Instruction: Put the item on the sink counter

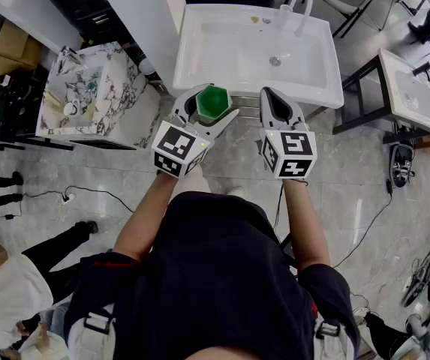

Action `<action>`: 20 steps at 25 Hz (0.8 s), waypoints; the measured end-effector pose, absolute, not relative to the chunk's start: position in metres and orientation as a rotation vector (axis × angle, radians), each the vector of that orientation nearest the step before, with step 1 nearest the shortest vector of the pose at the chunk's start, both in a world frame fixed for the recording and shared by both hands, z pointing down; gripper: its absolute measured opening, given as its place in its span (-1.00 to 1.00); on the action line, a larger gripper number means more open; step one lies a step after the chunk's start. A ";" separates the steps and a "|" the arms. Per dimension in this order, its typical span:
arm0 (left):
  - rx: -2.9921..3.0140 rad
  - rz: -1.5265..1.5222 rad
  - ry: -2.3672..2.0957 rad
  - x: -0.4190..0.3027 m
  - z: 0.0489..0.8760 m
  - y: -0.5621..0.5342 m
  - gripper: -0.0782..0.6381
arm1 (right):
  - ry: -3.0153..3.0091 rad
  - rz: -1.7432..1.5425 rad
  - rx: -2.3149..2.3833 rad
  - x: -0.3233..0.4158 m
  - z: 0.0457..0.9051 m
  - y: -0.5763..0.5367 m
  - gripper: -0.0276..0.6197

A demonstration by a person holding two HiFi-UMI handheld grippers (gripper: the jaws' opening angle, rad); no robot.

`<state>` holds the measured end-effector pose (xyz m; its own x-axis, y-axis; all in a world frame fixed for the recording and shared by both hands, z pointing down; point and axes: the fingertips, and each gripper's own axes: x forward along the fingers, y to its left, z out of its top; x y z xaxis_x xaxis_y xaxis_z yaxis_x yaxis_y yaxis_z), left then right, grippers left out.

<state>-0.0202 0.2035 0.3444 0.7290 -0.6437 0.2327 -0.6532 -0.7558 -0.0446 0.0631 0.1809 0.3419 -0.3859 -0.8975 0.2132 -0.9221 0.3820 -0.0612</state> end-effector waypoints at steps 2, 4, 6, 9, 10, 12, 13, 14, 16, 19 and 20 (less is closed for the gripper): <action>2.881 0.361 -1.079 -0.019 0.345 0.203 0.09 | -2.495 0.264 1.651 0.063 0.343 0.181 -0.81; 2.881 0.365 -1.074 -0.017 0.346 0.201 0.09 | -2.502 0.273 1.651 0.064 0.344 0.181 -0.81; 2.884 0.372 -1.070 -0.014 0.346 0.199 0.09 | -2.504 0.271 1.647 0.065 0.343 0.182 -0.81; 2.886 0.361 -1.077 -0.008 0.342 0.198 0.09 | -2.506 0.256 1.624 0.067 0.344 0.187 -0.81; 2.885 0.357 -1.080 -0.007 0.341 0.199 0.09 | -2.507 0.255 1.619 0.069 0.344 0.188 -0.81; 2.881 0.354 -1.083 -0.003 0.342 0.202 0.09 | -2.509 0.261 1.615 0.073 0.346 0.192 -0.81; 2.878 0.355 -1.086 -0.002 0.343 0.203 0.09 | -2.509 0.265 1.615 0.075 0.347 0.194 -0.81; 2.873 0.355 -1.089 -0.001 0.344 0.205 0.09 | -2.509 0.270 1.615 0.078 0.349 0.195 -0.81; 2.864 0.355 -1.097 0.001 0.346 0.206 0.09 | -2.508 0.282 1.616 0.083 0.352 0.196 -0.81; 2.858 0.355 -1.105 0.002 0.346 0.208 0.09 | -2.510 0.298 1.616 0.087 0.354 0.196 -0.81; 2.858 0.355 -1.106 0.002 0.346 0.207 0.09 | -2.513 0.295 1.616 0.088 0.353 0.196 -0.81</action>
<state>0.0018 0.2071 0.3461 0.7166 -0.6574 0.2332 -0.6704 -0.7414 -0.0299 0.0875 0.1961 0.3526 -0.4133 -0.8832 0.2215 -0.9105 0.4038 -0.0888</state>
